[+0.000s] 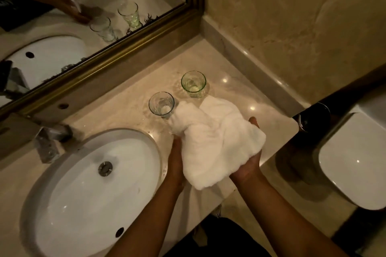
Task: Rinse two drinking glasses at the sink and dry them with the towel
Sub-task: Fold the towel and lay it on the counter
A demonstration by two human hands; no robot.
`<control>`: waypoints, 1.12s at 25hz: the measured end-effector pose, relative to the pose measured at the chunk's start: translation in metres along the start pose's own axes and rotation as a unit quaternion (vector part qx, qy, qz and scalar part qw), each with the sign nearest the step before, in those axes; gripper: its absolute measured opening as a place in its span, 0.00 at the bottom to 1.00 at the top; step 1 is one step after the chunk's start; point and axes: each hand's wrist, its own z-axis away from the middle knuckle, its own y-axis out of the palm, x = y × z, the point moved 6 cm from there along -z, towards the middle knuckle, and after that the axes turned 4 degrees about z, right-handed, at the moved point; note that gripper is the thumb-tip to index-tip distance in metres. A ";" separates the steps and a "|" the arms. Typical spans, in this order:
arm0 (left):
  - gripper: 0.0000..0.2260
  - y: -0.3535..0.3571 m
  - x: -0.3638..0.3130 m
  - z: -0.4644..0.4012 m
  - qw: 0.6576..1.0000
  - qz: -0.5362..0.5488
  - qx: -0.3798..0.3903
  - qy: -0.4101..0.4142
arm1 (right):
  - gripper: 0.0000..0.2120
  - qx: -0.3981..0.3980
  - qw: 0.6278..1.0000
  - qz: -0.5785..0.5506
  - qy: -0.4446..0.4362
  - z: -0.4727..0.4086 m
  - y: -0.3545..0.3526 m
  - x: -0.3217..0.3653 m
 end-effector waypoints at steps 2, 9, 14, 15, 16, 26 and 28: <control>0.31 0.030 -0.002 0.013 0.969 0.207 0.116 -0.070 | 0.32 0.024 1.000 -0.008 0.012 0.006 0.023 0.001; 0.21 -0.027 -0.027 0.021 0.983 0.169 0.064 -0.016 | 0.33 0.043 0.995 0.081 0.041 -0.034 -0.017 0.048; 0.22 -0.059 -0.010 0.033 0.999 0.027 0.001 0.020 | 0.21 0.057 0.933 0.348 0.067 -0.081 -0.059 0.076; 0.22 -0.061 -0.007 0.033 0.999 0.015 -0.019 0.033 | 0.21 0.047 0.903 0.424 0.044 -0.093 -0.065 0.081; 0.23 -0.063 -0.004 0.031 0.998 0.004 -0.042 0.047 | 0.24 0.036 0.874 0.484 0.024 -0.104 -0.069 0.084; 0.31 -0.070 0.036 0.047 0.904 -0.282 -0.268 0.176 | 0.27 -0.081 0.447 0.839 -0.299 -0.123 -0.093 0.097; 0.40 -0.067 0.031 0.059 0.819 -0.418 -0.311 0.241 | 0.24 -0.024 0.355 0.865 -0.352 -0.109 -0.088 0.072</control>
